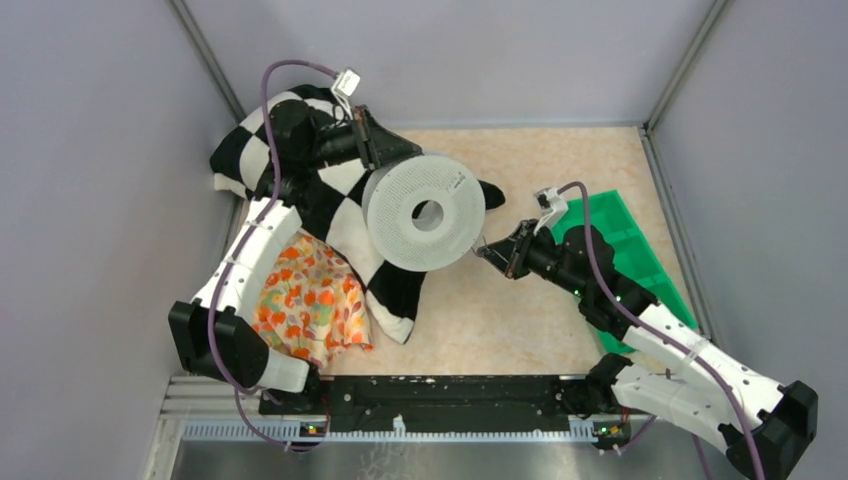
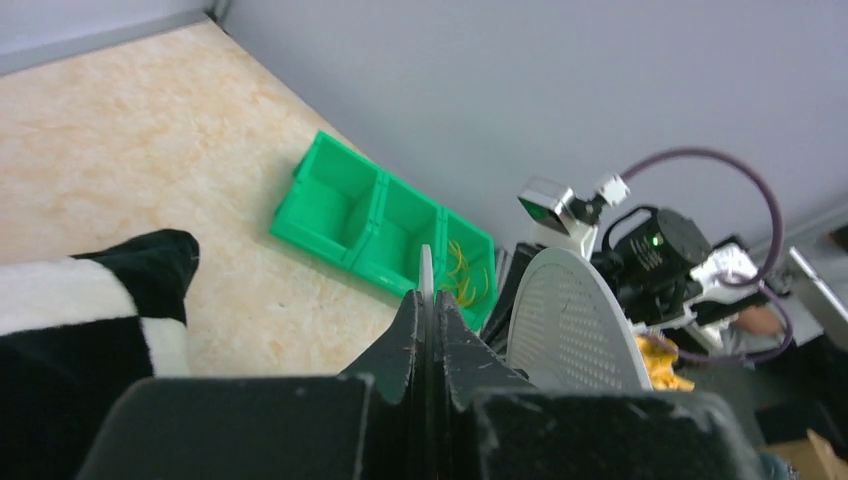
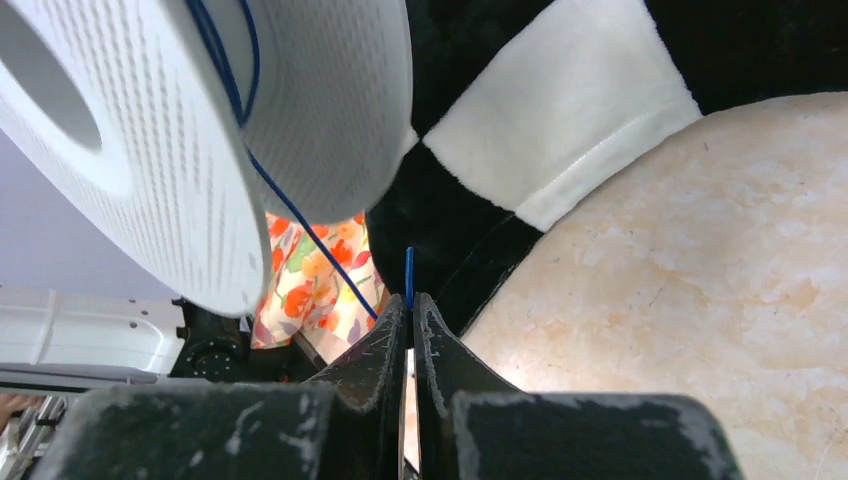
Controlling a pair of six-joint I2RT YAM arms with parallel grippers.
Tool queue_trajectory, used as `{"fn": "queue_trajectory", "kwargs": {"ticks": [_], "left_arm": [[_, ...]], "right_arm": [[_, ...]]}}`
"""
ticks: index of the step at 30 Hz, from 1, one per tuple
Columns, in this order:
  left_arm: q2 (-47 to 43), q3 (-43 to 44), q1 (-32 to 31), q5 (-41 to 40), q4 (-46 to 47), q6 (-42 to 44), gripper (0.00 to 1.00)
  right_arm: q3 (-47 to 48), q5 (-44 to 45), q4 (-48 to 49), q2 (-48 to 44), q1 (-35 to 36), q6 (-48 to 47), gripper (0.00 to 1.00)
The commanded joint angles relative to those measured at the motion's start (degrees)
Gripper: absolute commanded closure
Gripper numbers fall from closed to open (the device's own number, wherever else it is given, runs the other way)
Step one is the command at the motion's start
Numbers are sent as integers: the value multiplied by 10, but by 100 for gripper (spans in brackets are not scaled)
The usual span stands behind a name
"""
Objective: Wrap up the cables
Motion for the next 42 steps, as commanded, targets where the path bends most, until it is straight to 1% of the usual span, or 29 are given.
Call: {"fn": "queue_trajectory", "kwargs": {"ticks": [1,4,9,15,21,24,26,29,31,35,42], "left_arm": [[-12,-6,37,-30,135,-130,100],[-19,-25,52,-77,152,-157,100],[-29,-74,57,-134,221,-218,100],[-44,-146,57,-209,283,-334,100],[-84,-203,53,-308,251,-387,100],[-120,-239,32,-410,200,-422,100],[-136,-228,17,-464,103,-426,100],[-138,-179,-2,-523,-69,-432,100],[-129,-149,-8,-536,-128,-439,100],[-101,-100,-13,-535,-209,-440,100],[-82,-65,-22,-554,-278,-439,100]], "right_arm": [[-7,11,-5,-28,-5,-1,100],[-25,-4,12,-33,-6,21,100],[-41,-23,57,-23,-5,43,100],[-34,-4,75,-7,-3,39,100],[-34,22,98,3,3,51,100],[-36,37,110,5,8,51,100],[-31,42,108,10,9,45,100],[-20,44,104,19,14,36,100],[-13,48,102,27,22,27,100],[13,55,97,48,41,8,100],[87,86,59,79,78,-55,100]]}}
